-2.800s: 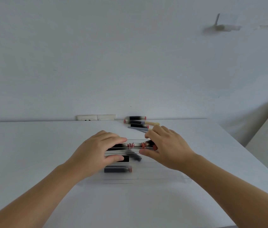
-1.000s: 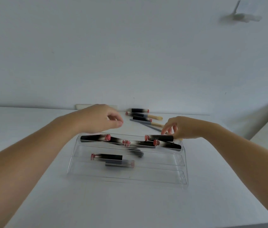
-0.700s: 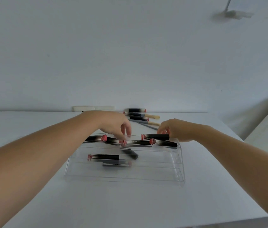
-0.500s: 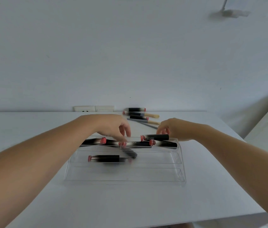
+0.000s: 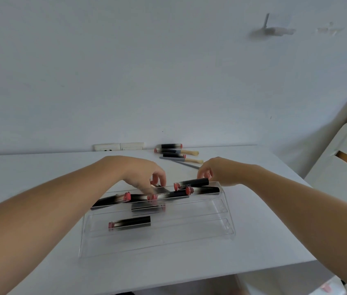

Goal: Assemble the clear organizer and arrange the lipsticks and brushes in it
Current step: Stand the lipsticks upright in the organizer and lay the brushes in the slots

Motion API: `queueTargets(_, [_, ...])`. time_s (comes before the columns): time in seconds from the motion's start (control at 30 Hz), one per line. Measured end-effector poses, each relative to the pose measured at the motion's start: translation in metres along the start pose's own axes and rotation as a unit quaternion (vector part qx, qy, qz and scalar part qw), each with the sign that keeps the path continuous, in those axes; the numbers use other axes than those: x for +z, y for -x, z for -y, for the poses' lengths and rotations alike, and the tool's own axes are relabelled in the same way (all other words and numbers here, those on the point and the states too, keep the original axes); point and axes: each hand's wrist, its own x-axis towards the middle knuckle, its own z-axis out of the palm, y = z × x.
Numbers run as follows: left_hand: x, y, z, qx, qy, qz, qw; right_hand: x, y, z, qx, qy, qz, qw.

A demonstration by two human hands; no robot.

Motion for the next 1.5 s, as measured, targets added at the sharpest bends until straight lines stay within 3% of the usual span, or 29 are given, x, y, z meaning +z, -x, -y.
queueTargets(0.27, [0.006, -0.006, 0.001, 0.014, -0.025, -0.02, 0.999, 0.002, -0.003, -0.001, -0.003, -0.011, -0.021, 1.0])
queueTargets(0.5, [0.011, -0.004, 0.021, -0.006, -0.022, -0.075, 0.997, 0.001, -0.023, -0.005, 0.019, -0.055, -0.12, 0.991])
queueTargets(0.63, [0.016, -0.001, 0.04, -0.044, -0.028, -0.088, 0.995, -0.005, -0.049, -0.005, 0.014, -0.055, -0.129, 0.99])
queueTargets(0.83, [0.026, 0.003, 0.069, -0.048, -0.111, -0.11, 0.986, -0.009, -0.096, 0.003, -0.004, -0.025, -0.084, 0.996])
queueTargets(1.13, [0.055, -0.001, 0.096, 0.011, -0.055, -0.291, 0.955, -0.013, -0.118, 0.004, -0.034, 0.008, -0.067, 0.997])
queueTargets(1.5, [0.061, -0.003, 0.098, 0.002, -0.028, -0.329, 0.944, -0.014, -0.121, 0.019, -0.023, -0.025, 0.024, 0.999])
